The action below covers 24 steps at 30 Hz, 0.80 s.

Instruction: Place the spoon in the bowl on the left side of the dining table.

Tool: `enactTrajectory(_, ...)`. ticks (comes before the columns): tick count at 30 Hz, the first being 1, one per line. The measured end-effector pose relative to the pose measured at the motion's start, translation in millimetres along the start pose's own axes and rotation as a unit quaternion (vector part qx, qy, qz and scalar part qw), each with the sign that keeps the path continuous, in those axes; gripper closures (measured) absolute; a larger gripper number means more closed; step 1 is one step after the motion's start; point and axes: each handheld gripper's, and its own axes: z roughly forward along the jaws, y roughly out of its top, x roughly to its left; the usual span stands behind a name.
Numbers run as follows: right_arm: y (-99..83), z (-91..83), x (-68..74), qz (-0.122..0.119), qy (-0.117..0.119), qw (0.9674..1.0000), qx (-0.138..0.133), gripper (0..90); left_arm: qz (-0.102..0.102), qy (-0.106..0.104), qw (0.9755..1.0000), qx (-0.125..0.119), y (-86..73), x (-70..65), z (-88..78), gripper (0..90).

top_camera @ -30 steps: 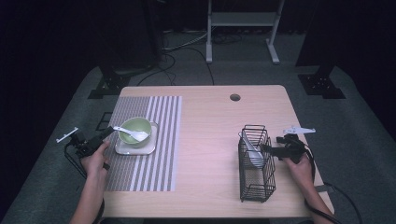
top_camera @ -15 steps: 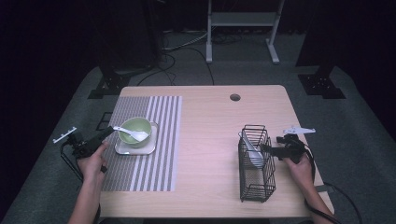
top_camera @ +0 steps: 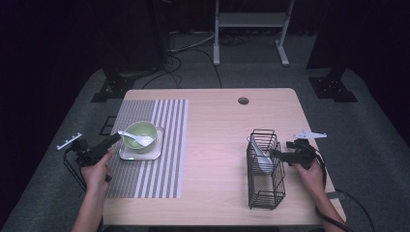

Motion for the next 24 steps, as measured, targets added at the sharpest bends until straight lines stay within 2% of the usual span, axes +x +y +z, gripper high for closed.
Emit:
enactTrajectory(3, 0.0, 0.1, -0.1, -0.001, 0.000, 1.0000, 0.000, 16.7, 0.011, -0.004, 0.9999, 0.002, -1.1, -3.6, -1.1, 44.7)
enactTrajectory(17, 0.0, 0.0, -0.1, -0.001, 0.000, 1.0000, 0.000, 16.7, 0.035, -0.023, 0.9990, 0.014, -6.2, -21.1, -0.6, 34.8)
enactTrajectory(24, 0.0, 0.1, -0.2, -0.001, 0.000, 1.0000, 0.000, 16.7, 0.053, -0.023, 0.9981, 0.020, -6.0, -29.9, 0.3, 29.1)
